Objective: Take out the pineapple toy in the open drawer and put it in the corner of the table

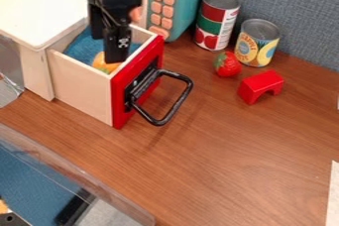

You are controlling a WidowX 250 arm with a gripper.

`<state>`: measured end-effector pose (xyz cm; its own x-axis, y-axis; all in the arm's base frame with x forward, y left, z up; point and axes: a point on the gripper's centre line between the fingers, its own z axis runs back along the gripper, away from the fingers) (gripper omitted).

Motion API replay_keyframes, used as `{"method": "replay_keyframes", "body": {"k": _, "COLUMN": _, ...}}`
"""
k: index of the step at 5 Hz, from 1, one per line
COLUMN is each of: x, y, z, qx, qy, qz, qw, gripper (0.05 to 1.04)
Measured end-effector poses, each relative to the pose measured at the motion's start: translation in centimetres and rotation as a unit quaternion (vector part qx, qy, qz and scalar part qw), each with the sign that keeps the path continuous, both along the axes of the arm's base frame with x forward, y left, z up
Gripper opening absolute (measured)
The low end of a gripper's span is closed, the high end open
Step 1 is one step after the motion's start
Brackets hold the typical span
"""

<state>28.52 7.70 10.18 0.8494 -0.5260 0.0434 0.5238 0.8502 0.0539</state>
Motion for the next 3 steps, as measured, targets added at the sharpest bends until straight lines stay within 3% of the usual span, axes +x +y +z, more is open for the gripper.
{"method": "replay_keyframes", "body": {"k": 3, "x": -0.3, "y": 0.5, "z": -1.2, "qx": 0.003, "qy": -0.002, "qz": 0.020, "qw": 0.9998, "gripper": 1.000}}
